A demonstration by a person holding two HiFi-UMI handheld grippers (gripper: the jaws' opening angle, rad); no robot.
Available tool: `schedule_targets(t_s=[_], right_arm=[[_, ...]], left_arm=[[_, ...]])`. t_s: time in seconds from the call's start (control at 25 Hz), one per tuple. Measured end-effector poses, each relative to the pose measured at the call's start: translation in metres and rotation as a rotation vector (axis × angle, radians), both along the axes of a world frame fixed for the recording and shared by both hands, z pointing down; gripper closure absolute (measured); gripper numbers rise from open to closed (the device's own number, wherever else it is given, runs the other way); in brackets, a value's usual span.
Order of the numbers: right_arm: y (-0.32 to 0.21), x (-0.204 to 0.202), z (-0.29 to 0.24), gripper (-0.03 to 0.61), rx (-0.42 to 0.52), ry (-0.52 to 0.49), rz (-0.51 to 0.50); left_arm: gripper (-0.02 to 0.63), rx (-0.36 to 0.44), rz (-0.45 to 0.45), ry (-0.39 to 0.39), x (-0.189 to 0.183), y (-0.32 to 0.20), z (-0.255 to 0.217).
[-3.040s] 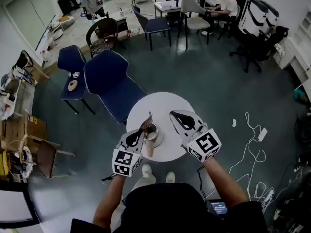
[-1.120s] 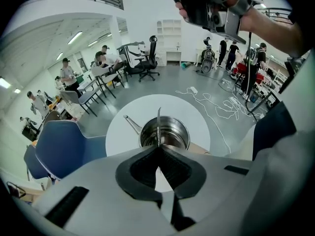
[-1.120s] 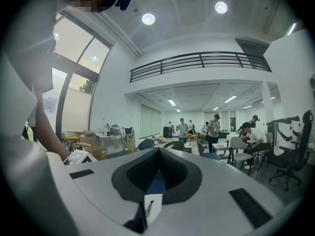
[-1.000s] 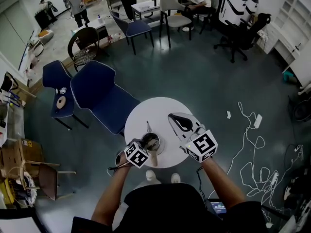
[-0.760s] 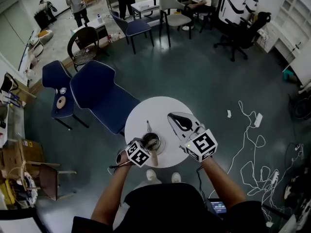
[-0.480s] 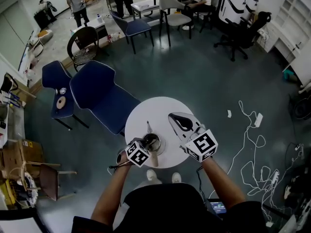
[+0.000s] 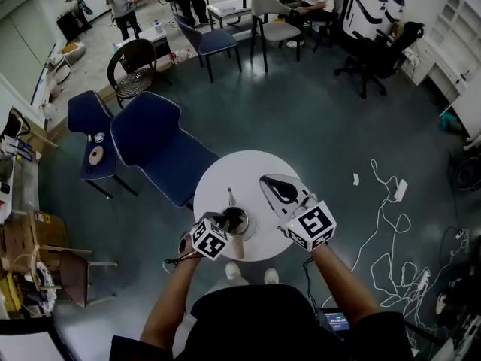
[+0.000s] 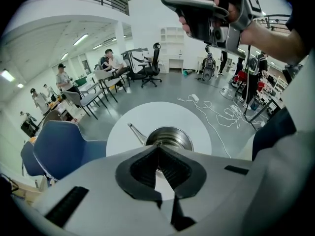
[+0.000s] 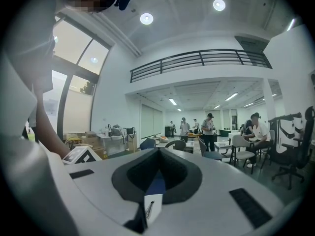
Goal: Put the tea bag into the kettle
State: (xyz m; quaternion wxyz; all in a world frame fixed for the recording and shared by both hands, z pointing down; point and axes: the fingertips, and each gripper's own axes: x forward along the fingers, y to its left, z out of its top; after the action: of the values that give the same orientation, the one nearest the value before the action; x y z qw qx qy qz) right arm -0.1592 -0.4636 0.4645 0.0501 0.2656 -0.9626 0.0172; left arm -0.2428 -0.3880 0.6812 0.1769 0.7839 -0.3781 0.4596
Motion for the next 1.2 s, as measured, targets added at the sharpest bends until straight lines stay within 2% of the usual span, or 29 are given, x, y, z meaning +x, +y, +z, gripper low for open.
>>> schedule_targets(t_s=[0.36,0.88,1.0,1.2], right_arm=[[0.011,0.004,-0.012,0.561,0.022,-0.01,-0.045],[0.032,0.015,-0.02,0.561,0.035,-0.019,-0.109],[0.04,0.018,-0.023,0.561,0.045,-0.022,-0.13],[0.059,0.027,-0.033,0.561,0.055,-0.038,-0.165]], left_arm=[[0.598,0.136,-0.099,0.054,0.006,-0.001,-0.053],[0.598,0.511,-0.284,0.251,0.021,-0.002,-0.169],[0.598,0.557,-0.303,0.29,0.028,0.004,-0.188],[0.598,0.604,-0.326,0.28,0.038,0.024,-0.203]])
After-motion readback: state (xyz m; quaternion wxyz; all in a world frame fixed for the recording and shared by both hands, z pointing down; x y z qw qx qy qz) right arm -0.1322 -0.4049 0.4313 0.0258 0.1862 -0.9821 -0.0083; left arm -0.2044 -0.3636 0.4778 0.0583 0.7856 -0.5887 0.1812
